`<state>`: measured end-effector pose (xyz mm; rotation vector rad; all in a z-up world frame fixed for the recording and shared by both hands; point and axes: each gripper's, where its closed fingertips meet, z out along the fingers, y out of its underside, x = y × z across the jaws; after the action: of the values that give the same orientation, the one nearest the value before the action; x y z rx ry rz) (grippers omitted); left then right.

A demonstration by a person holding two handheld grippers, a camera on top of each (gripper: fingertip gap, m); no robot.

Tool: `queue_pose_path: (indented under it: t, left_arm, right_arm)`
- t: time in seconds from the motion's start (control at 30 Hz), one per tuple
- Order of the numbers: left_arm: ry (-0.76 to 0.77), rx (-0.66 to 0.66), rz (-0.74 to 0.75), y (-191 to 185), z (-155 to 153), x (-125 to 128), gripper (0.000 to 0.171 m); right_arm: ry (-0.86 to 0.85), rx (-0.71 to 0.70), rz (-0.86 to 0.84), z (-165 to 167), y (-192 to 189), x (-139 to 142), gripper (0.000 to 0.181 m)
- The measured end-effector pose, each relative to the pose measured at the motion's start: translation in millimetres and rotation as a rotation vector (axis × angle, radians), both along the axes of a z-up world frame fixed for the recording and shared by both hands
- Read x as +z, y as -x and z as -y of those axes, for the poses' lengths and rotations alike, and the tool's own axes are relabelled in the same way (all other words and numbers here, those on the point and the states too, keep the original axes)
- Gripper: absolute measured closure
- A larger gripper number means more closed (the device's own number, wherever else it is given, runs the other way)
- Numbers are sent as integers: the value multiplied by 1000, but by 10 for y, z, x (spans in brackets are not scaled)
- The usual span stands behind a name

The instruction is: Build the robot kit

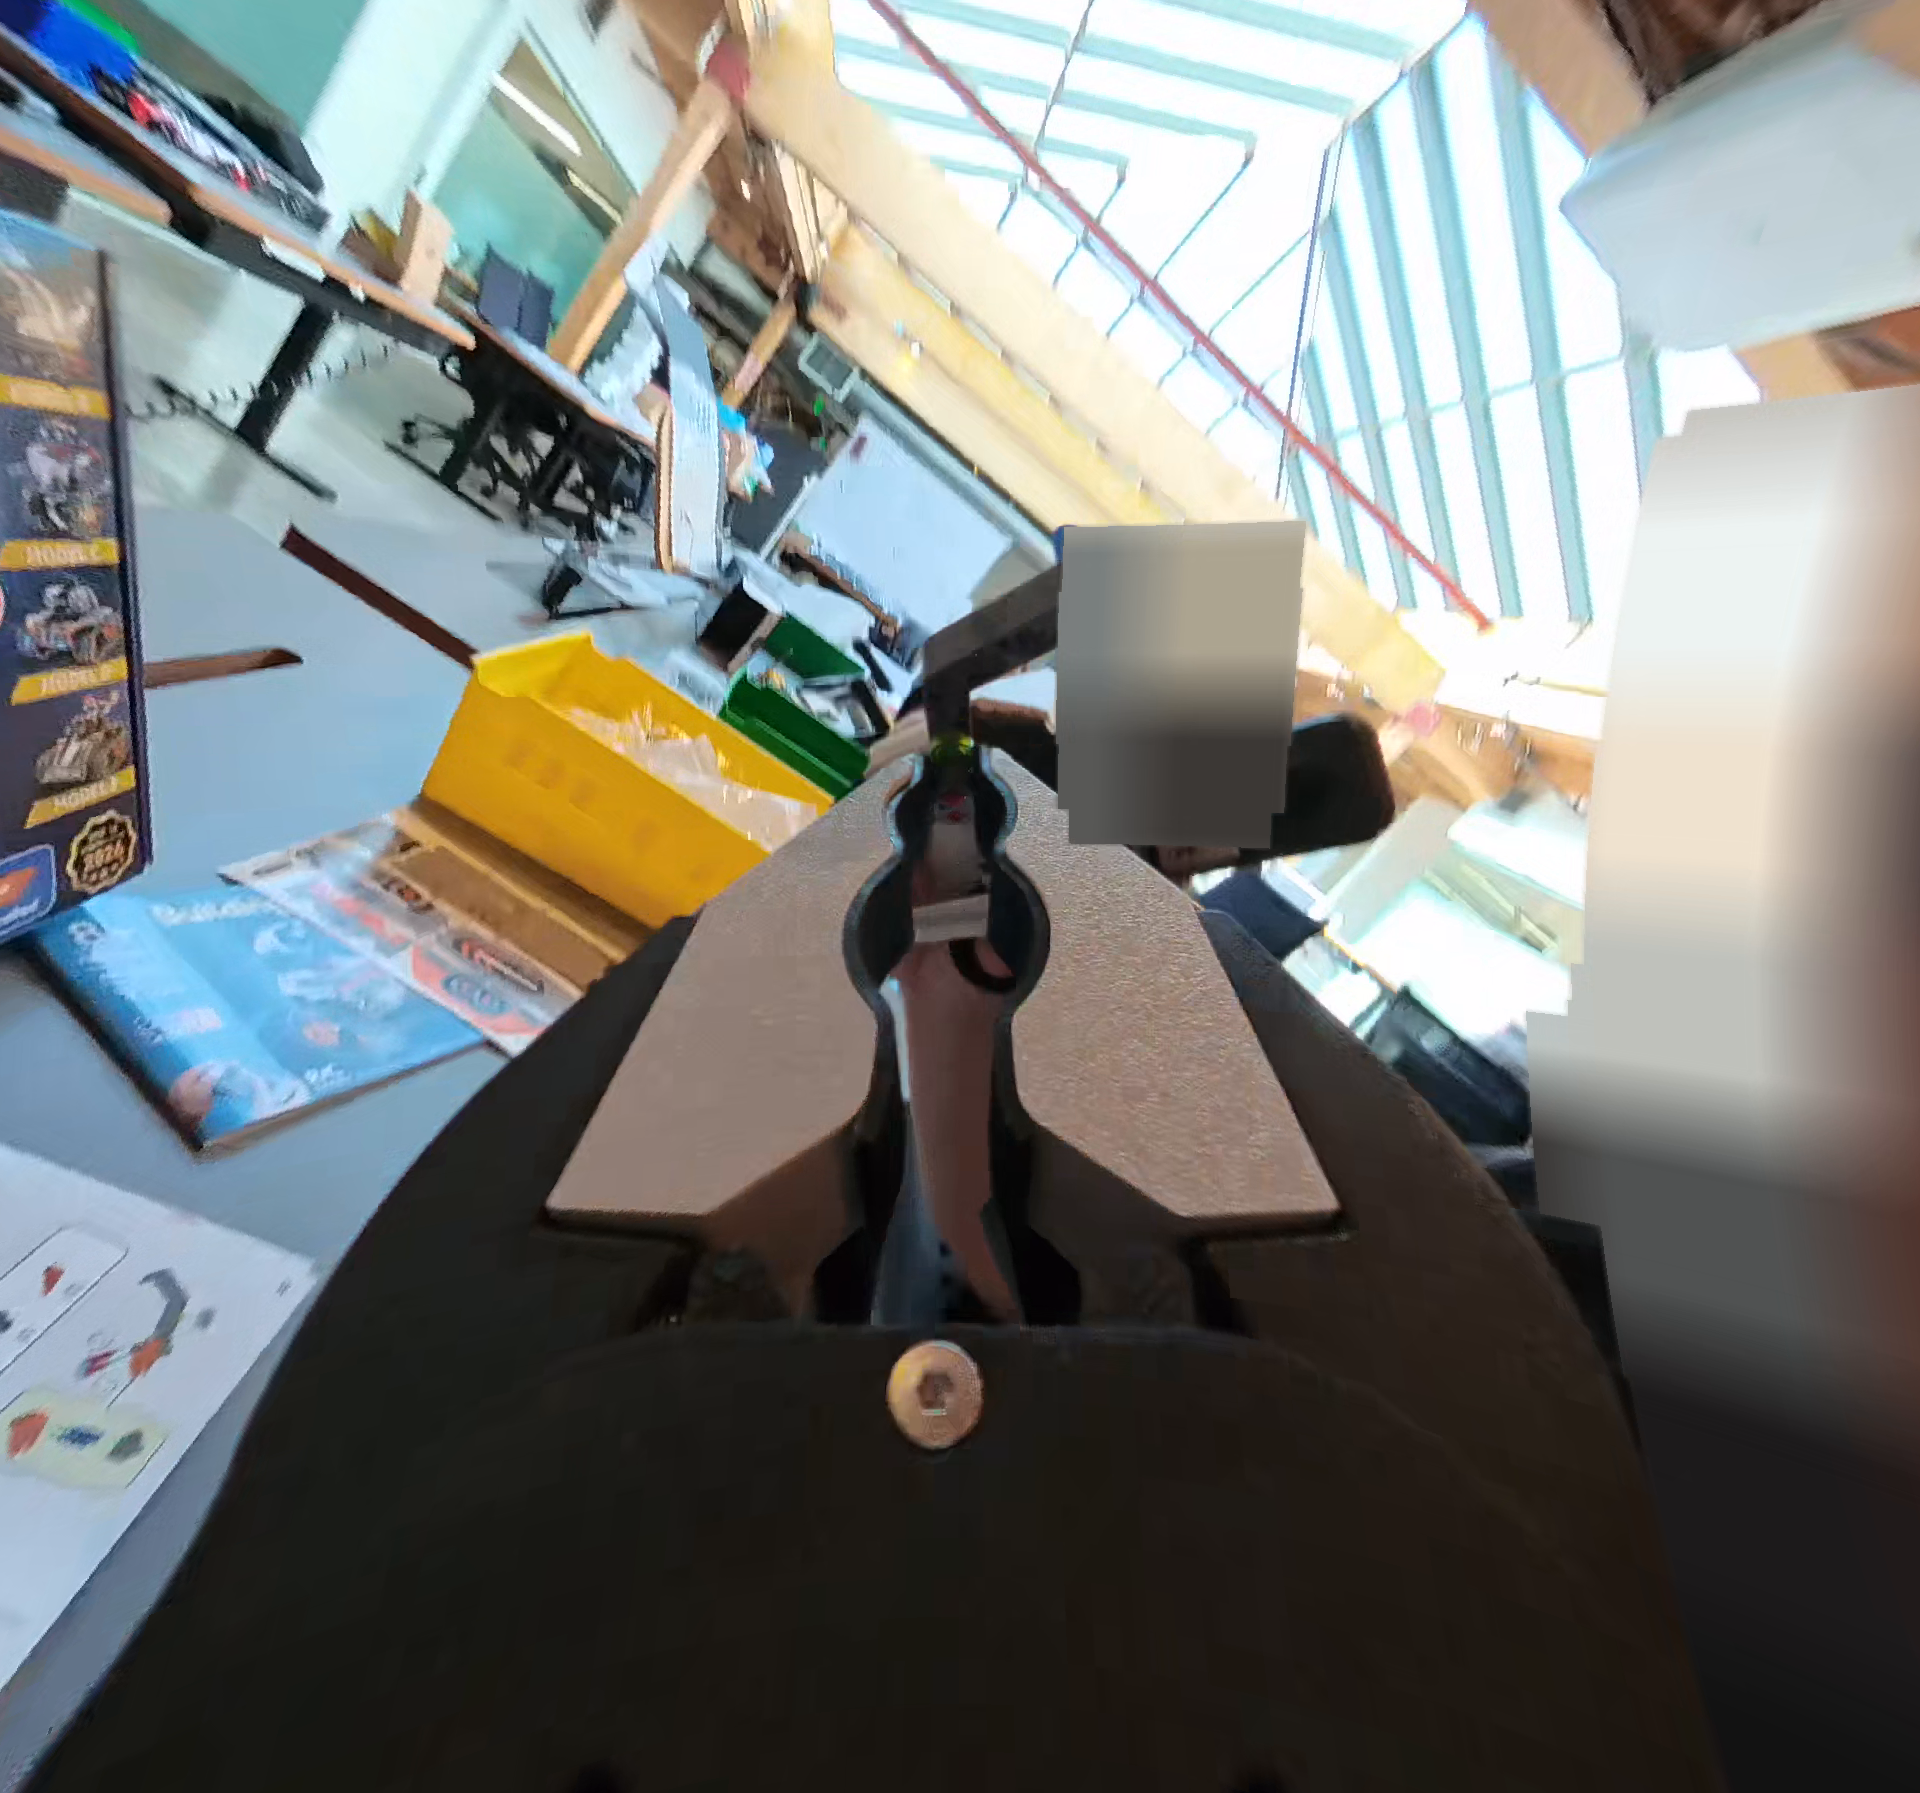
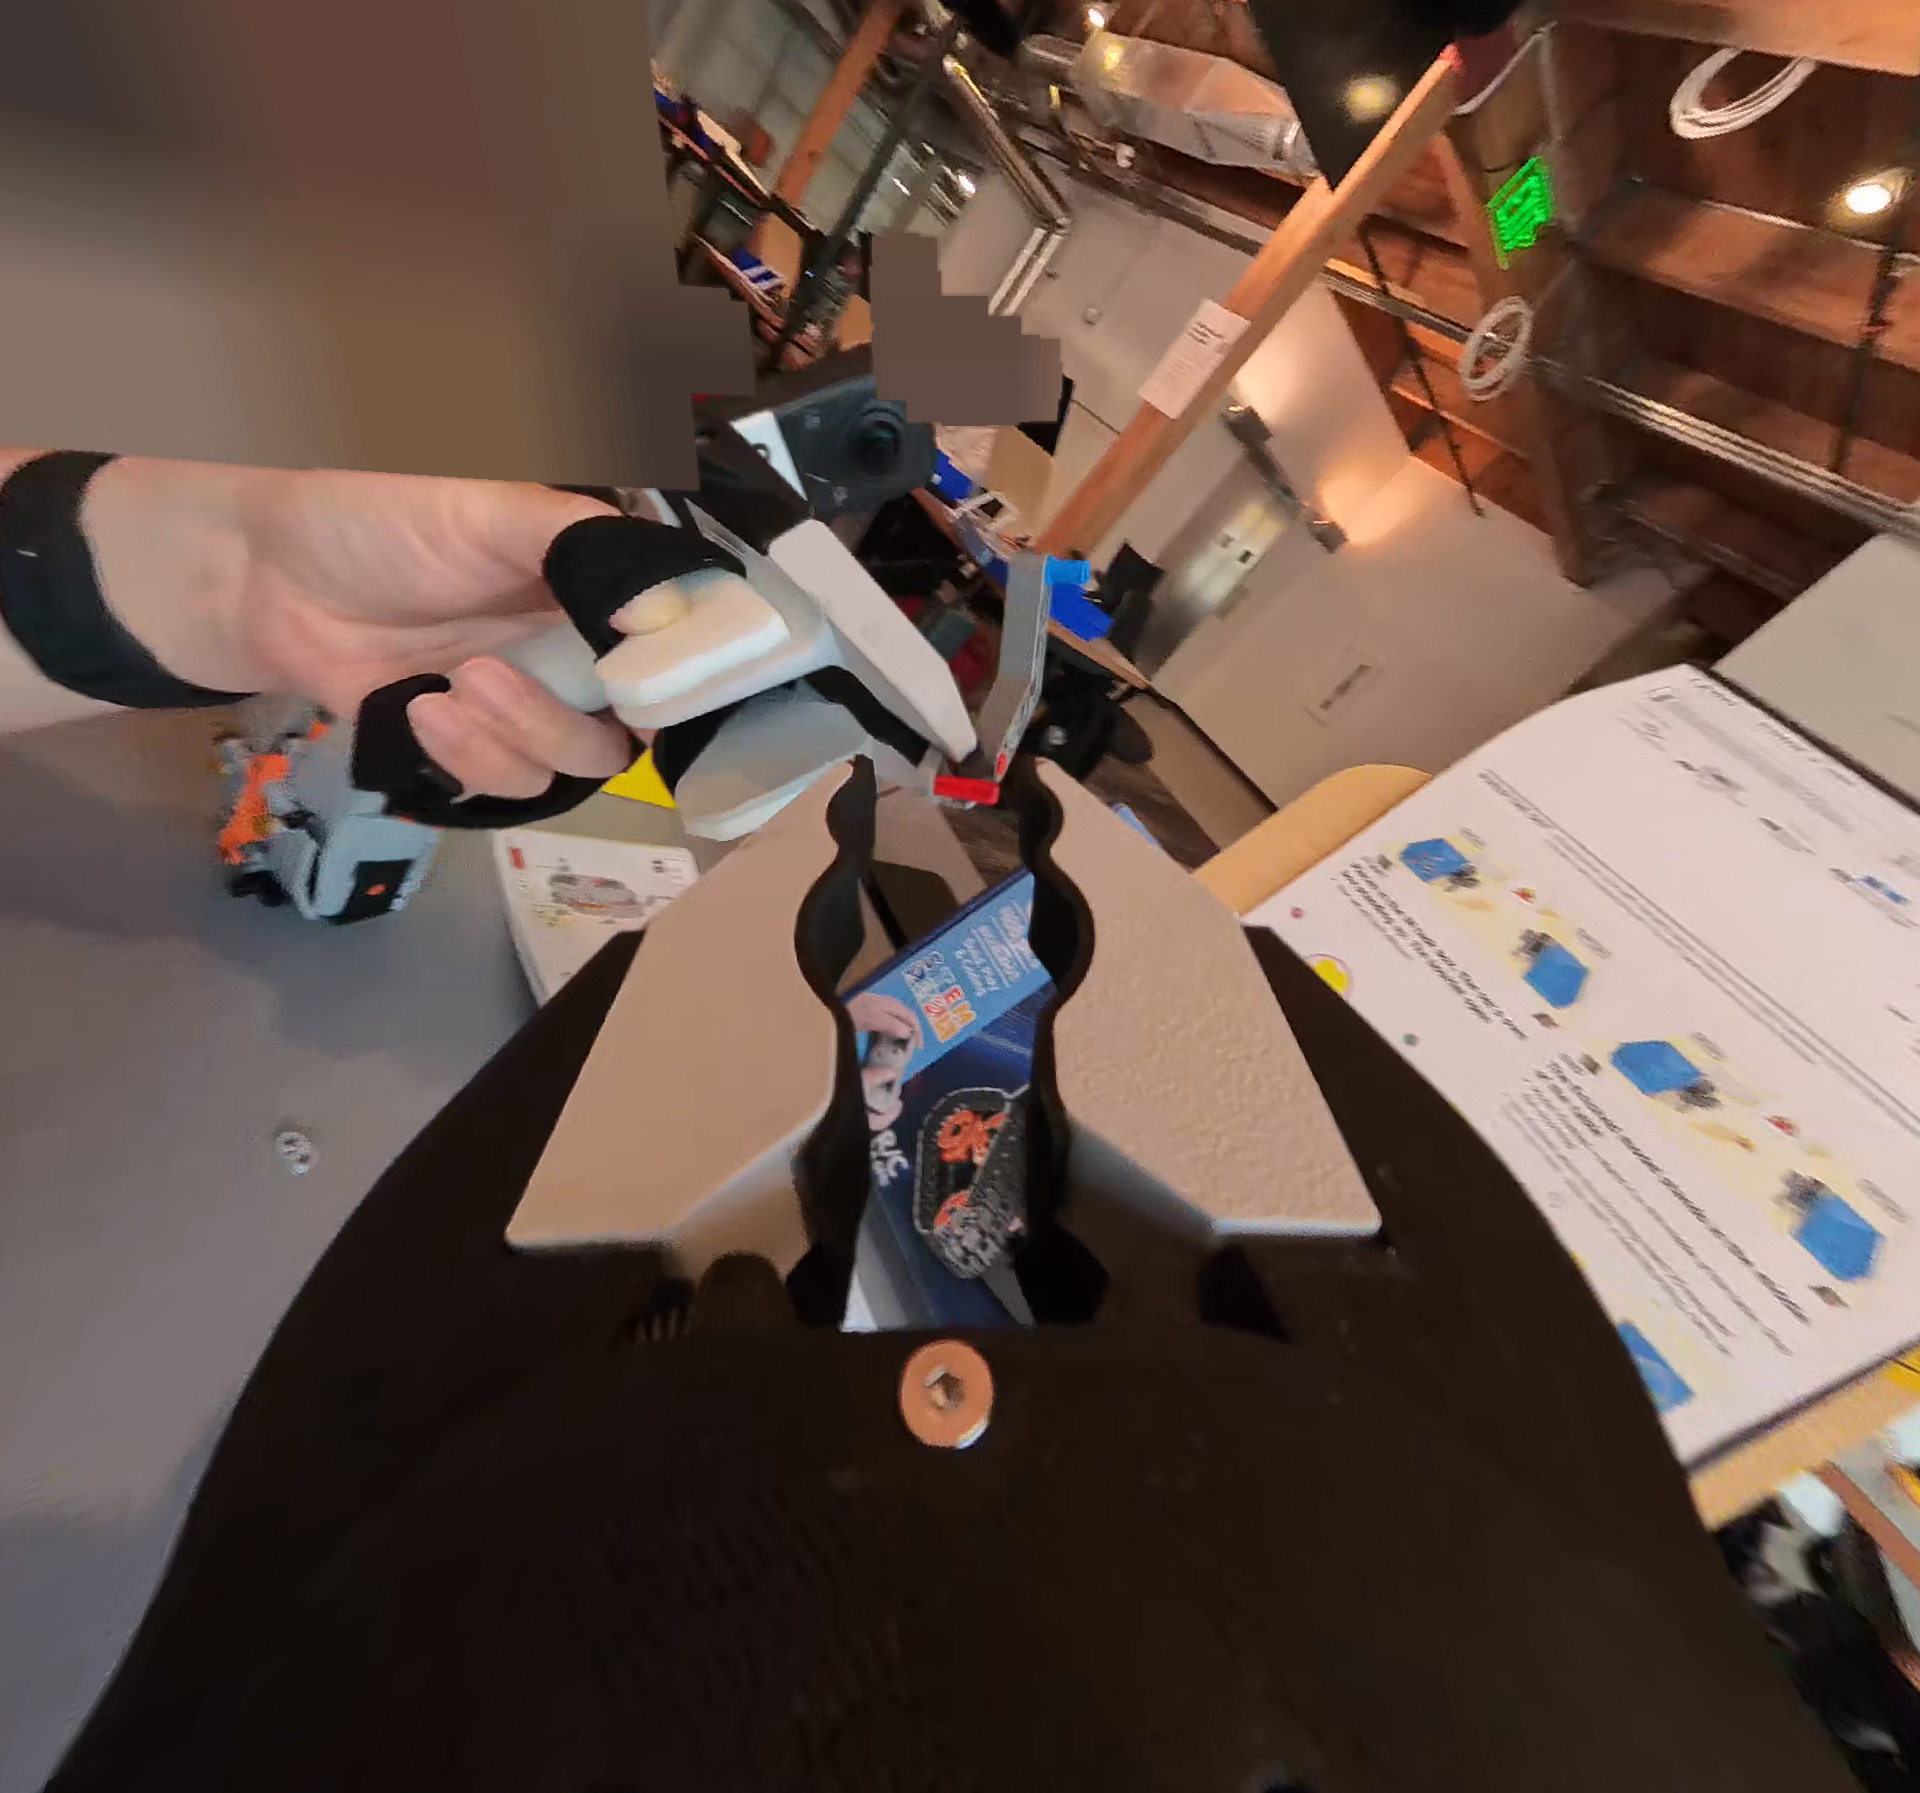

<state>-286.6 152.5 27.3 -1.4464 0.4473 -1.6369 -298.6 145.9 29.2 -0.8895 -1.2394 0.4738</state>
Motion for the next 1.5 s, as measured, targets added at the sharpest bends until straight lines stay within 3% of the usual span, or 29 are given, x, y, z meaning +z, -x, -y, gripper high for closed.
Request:
queue_pose_path:
  t: [0.13,0.3,0.47,0.53,0.6,0.73,0.87,0.97,1.07,1.17,1.33,1.5]
  left_arm:
    - [9,-69,-124,-16,90,-110,166]
    - [77,-219,-372,-71,306,-452,166]
    - [127,-327,-492,-136,481,-681,166]
    - [160,-364,-491,-151,517,-708,166]
    - [186,-368,-485,-138,503,-731,166]
    - [218,-361,-508,-116,464,-812,166]
    - [241,-406,-540,-140,519,-896,166]
    - [212,-353,-463,-118,387,-768,165]
    - [147,-234,-406,-36,185,-646,151]
    - [98,-190,-357,-64,116,-552,146]
    - [71,-139,-211,-165,15,-408,165]
    - [34,-70,-196,-169,-55,-383,165]
  right_arm:
    - [234,150,9,52,-70,-35,157]
    - [922,483,-19,96,-106,-232,171]
    - [1171,624,68,192,1,-513,161]
    - [1209,692,83,258,4,-513,171]
    - [1256,737,90,303,-13,-504,159]
    - [1267,668,121,255,45,-627,153]
    - [1290,676,185,309,83,-719,172]
    - [1331,663,56,141,66,-591,173]
    - [1319,612,-117,-92,8,-427,173]
    - [1275,592,-176,-151,-29,-339,173]
    - [1220,553,-239,-215,-56,-261,173]
    - [1185,516,-274,-285,-92,-233,173]
